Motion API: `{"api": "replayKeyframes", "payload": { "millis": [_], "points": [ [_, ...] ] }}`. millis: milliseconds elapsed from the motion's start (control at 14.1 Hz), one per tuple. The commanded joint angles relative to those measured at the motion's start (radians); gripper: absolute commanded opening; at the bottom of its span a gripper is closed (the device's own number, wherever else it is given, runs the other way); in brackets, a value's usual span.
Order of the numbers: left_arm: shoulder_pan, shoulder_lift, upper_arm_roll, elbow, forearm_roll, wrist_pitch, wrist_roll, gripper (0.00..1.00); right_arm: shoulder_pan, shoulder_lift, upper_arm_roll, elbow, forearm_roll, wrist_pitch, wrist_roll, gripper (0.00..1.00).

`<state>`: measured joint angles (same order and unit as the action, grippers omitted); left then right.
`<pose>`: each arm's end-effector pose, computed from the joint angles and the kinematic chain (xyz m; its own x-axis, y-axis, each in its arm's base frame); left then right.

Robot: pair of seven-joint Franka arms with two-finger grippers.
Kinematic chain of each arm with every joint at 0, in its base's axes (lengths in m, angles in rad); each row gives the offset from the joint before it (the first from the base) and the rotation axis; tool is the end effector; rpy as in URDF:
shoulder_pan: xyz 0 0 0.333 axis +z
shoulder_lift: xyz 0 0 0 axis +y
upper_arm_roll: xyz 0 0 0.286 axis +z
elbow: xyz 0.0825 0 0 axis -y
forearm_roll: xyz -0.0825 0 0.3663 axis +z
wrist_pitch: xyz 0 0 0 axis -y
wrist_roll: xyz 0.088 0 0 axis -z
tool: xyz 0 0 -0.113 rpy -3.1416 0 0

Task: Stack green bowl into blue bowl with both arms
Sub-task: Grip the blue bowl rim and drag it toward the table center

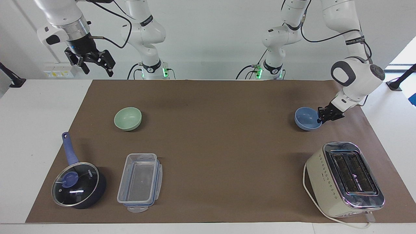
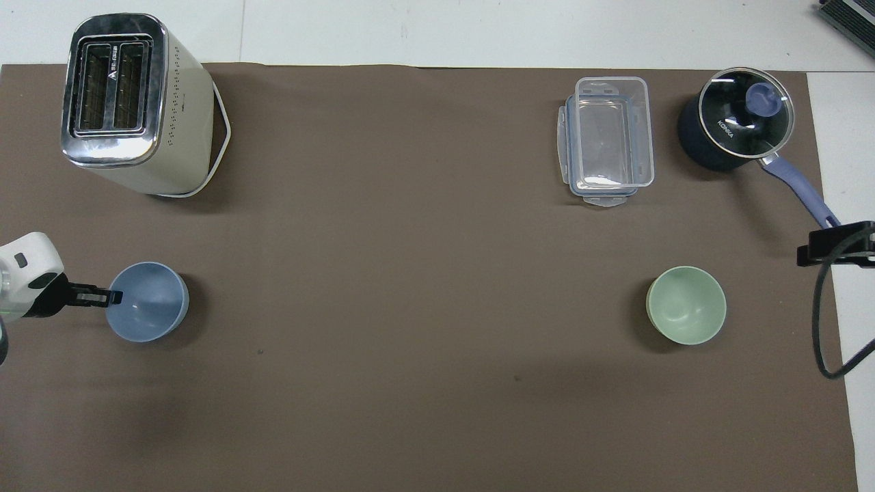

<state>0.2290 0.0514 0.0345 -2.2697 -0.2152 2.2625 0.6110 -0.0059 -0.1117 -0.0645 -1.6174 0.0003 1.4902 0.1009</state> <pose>0.4873 0.1247 0.3075 0.9791 -0.2009 0.0321 -0.2034 -0.9649 0.1662 0.4952 -0.0367 0.6181 0.9853 -0.1699 -0.0164 -0.1700 -0.9854 -0.0059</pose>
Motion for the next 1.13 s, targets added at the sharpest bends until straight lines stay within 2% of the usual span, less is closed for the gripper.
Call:
{"api": "replayKeyframes", "payload": {
  "millis": [0, 354, 637, 779, 1062],
  "points": [
    [0.001, -0.047, -0.008, -0.01, -0.019, -0.009, 0.023, 0.0, -0.011, -0.013, 0.005, -0.015, 0.02, 0.001, 0.016, 1.0],
    [-0.056, -0.134, -0.016, 0.004, -0.019, -0.112, -0.051, 0.0, -0.011, -0.014, 0.005, -0.015, 0.02, 0.001, 0.016, 1.0],
    [-0.154, -0.15, -0.021, 0.055, 0.0, -0.192, -0.21, 0.0, -0.011, -0.016, 0.005, -0.015, 0.02, 0.001, 0.016, 1.0],
    [-0.232, -0.15, -0.022, 0.055, 0.002, -0.189, -0.308, 0.0, -0.011, -0.016, 0.005, -0.016, 0.02, 0.001, 0.016, 1.0],
    [-0.455, -0.148, -0.024, 0.055, 0.016, -0.149, -0.586, 0.0, -0.011, -0.017, 0.005, -0.019, 0.02, 0.002, 0.016, 1.0]
  ]
}}
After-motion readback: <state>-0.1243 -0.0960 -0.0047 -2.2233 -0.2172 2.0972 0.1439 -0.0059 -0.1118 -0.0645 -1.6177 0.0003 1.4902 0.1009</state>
